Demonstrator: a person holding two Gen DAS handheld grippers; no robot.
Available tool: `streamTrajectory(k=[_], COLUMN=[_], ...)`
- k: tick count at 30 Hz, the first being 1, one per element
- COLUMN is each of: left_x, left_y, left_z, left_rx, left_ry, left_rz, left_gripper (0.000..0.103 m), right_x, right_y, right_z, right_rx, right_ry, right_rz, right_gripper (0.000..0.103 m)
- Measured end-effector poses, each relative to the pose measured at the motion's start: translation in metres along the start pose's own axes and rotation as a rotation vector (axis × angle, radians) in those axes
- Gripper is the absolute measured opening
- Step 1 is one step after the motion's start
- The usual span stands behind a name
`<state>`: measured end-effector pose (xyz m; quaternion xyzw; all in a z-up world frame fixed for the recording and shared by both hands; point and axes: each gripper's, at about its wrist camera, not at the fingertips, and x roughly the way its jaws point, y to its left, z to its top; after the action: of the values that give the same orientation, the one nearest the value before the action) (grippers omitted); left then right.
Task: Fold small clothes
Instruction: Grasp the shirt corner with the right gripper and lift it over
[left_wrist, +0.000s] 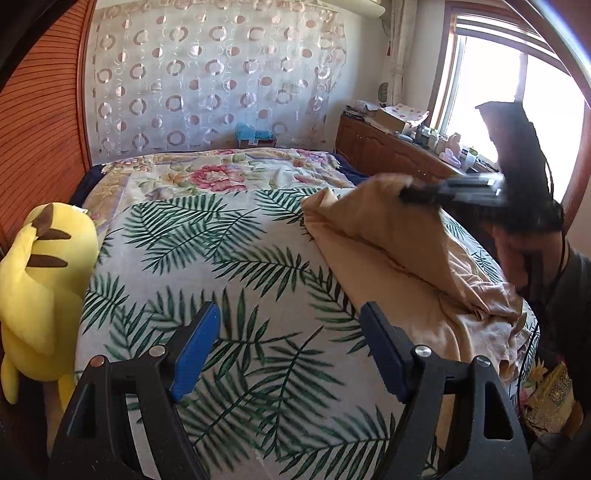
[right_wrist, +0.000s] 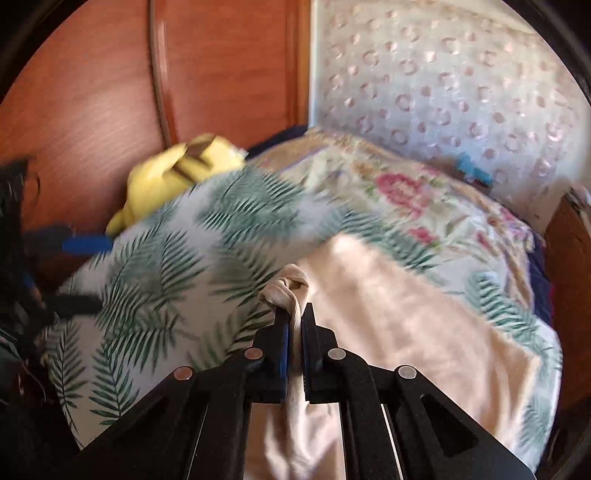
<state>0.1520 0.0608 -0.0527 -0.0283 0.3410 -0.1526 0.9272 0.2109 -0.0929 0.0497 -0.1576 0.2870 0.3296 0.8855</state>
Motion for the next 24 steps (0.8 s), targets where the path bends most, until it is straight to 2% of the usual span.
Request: streamTrajectory(k=[3,6,12,17,18,19,20,21,24], left_x=[0.014,0.030,0.056,0.070,0.072,0.074,0.076,0.077,0.081], left_y=[-0.007,-0.016,-0.039,-0.052,-0.055,-0.058,-0.059,-0.061,-0.067], left_z=[0.009,0.015,0.021,0.022,0.021,0.020,0.020,0.019,0.017], left_rx=[0.006,0.012,0.036,0.050,0.055,0.061,0.067,0.072,0.080], left_ry=[0.009,0.029,0.077,0.117,0.125,0.130,0.135,0.140,0.154], left_rz=[-0.016,-0.033,-0.051,-0.056,-0.056,-0.055,-0.055,-0.054,-0.051], left_gripper=[0.079,0.079,0.079,0.079,0.079,0.079,0.079,0.079,0.079], right_x=[-0.032,-0.054,-0.054,-0.026,-0.021,-0.020,-0.019,-0.020,-0.027], right_y=[-0.045,-0.093,-0.164,-0.187,-0.186,-0.188,-0.189,-0.188,-0.190], right_z=[0.003,-0.004,-0.035,-0.041,-0.041,-0.039,-0.038,-0.039,-0.043], right_rx=[0.048,0.113,0.239,0.287,0.277,0.272,0.273,0.280,0.303], right_ry=[-0.057,-0.070,-0.002,0.105,0.120,0.123,0.123,0.115,0.079], right_rz=[-0.082,-0.155,-0.239,-0.272,-0.303,-0.338,-0.355,-0.361,-0.334], right_gripper=[0.005,0.004,0.004,0.006,0.015,0.029,0.038,0.051,0.052])
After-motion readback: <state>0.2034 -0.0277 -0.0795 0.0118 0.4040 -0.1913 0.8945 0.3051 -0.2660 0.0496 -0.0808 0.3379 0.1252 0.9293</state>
